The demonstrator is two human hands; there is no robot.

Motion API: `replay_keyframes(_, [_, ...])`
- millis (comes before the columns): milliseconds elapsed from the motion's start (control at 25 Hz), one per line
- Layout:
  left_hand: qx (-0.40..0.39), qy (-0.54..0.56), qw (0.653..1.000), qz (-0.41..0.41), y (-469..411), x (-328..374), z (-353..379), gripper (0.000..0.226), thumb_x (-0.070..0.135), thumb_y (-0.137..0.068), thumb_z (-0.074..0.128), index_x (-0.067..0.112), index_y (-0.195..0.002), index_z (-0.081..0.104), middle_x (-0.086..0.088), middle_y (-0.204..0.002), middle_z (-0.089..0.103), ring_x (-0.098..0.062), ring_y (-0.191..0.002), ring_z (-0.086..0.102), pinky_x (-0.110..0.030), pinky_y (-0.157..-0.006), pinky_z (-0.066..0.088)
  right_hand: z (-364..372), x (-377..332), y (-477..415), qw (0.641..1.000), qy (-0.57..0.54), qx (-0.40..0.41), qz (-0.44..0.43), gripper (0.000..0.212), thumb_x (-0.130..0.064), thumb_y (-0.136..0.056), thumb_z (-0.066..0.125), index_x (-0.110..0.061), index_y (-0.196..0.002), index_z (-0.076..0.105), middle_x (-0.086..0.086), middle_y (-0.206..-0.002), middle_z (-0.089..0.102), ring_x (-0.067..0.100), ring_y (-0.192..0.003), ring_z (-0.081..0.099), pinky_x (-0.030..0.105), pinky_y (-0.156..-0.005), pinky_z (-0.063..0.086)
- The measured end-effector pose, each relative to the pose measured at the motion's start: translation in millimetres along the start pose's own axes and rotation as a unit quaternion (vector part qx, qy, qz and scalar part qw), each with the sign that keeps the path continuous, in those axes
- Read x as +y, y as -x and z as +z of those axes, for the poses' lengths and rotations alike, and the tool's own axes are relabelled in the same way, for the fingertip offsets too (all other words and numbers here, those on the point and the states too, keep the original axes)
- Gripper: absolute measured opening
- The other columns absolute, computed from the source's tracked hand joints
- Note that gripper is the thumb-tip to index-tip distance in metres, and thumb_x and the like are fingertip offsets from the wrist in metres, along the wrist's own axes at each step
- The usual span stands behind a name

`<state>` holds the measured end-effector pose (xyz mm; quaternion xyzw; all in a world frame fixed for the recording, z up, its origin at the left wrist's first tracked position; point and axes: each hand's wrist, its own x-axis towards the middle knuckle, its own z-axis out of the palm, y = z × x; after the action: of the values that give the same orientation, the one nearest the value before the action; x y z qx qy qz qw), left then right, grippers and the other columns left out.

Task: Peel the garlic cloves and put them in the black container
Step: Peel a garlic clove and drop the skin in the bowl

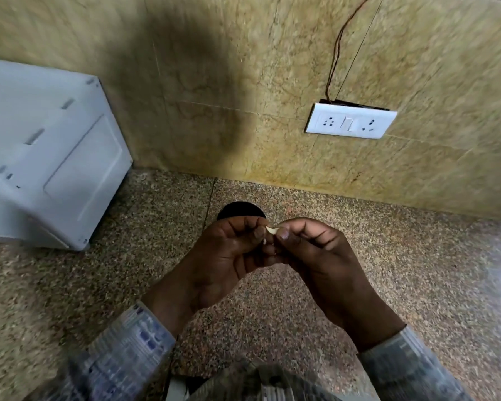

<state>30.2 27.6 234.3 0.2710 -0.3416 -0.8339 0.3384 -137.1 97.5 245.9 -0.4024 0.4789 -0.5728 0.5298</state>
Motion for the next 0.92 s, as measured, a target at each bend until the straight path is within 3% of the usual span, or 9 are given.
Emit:
replay_keyframes(120, [0.083,-0.053,0.991,0.087,-0.3,-12.6,23.3,0.015,0.003,-0.088,0.067,0.000,-0.102,0.071,-0.017,-0.086,0.074,-0.025,-0.079,0.074,-0.039,-0.076,0.062,-15.2,-5.9,-2.4,1.000,-0.008,-0.005,-0.013,0.017,-0.009,-0.099,0.062,0.005,-0.102,0.069,0.024,-0.093,0.071,0.034,-0.088,0.067,0.048,-0.085,0.057])
replay_keyframes(280, [0.190,-0.243,0.928,0.209,-0.2,-29.0,53.5,0.012,0.001,-0.094,0.069,0.007,-0.101,0.076,-0.012,-0.089,0.078,-0.030,-0.084,0.077,-0.043,-0.078,0.064,-37.3,-14.9,-3.4,1.000,0.019,-0.021,-0.002,0.013,-0.006,-0.098,0.064,0.005,-0.101,0.071,0.024,-0.095,0.074,0.031,-0.088,0.072,0.040,-0.083,0.060])
replay_keyframes(360, [0.216,-0.277,0.910,0.219,-1.4,-34.6,68.4,0.012,0.002,-0.094,0.070,0.011,-0.098,0.077,-0.008,-0.086,0.078,-0.027,-0.080,0.077,-0.039,-0.075,0.064,-53.3,-22.2,-5.1,0.991,0.126,-0.018,-0.046,0.007,-0.005,-0.092,0.073,-0.005,-0.098,0.076,0.009,-0.090,0.078,0.017,-0.084,0.074,0.033,-0.077,0.060])
replay_keyframes(480, [0.237,-0.275,0.912,0.190,-4.1,-40.9,83.7,0.013,0.000,-0.093,0.069,0.010,-0.094,0.077,-0.009,-0.084,0.078,-0.025,-0.078,0.076,-0.035,-0.072,0.062,-73.6,-31.8,-8.0,0.944,0.294,-0.019,-0.149,0.024,-0.009,-0.086,0.083,-0.021,-0.106,0.080,-0.012,-0.096,0.078,0.001,-0.089,0.074,0.025,-0.079,0.061])
replay_keyframes(600, [0.248,-0.203,0.930,0.180,-4.1,-49.3,99.4,0.010,-0.002,-0.092,0.068,0.002,-0.096,0.077,-0.020,-0.090,0.077,-0.026,-0.080,0.074,-0.034,-0.073,0.062,-87.3,-42.0,-9.5,0.919,0.336,-0.082,-0.191,0.033,-0.009,-0.088,0.081,-0.031,-0.113,0.079,-0.024,-0.102,0.075,-0.006,-0.095,0.072,0.015,-0.081,0.056])
replay_keyframes(680, [0.262,-0.133,0.940,0.171,-0.9,-53.4,112.4,0.013,-0.002,-0.088,0.070,-0.003,-0.100,0.076,-0.025,-0.094,0.076,-0.025,-0.078,0.073,-0.031,-0.071,0.061,-95.2,-40.6,-12.1,0.936,0.282,-0.105,-0.181,0.029,-0.007,-0.087,0.081,-0.027,-0.107,0.080,-0.017,-0.100,0.078,0.001,-0.093,0.074,0.021,-0.081,0.058])
replay_keyframes(800, [0.287,-0.012,0.946,0.151,4.5,-57.5,126.8,0.025,-0.004,-0.079,0.074,-0.006,-0.104,0.073,-0.028,-0.095,0.075,-0.025,-0.075,0.075,-0.032,-0.075,0.065,-98.0,-30.9,-8.3,0.987,0.088,-0.099,-0.092,0.017,0.003,-0.088,0.075,-0.008,-0.100,0.080,0.006,-0.095,0.080,0.019,-0.088,0.076,0.034,-0.078,0.060])
replay_keyframes(920, [0.312,0.053,0.935,0.163,8.9,-60.6,135.6,0.021,-0.008,-0.082,0.070,-0.003,-0.103,0.075,-0.024,-0.093,0.076,-0.023,-0.077,0.076,-0.029,-0.075,0.064,-98.8,-25.4,-1.5,0.993,-0.058,-0.102,0.016,0.016,-0.003,-0.089,0.071,-0.008,-0.103,0.079,0.017,-0.103,0.078,0.026,-0.092,0.073,0.034,-0.081,0.060])
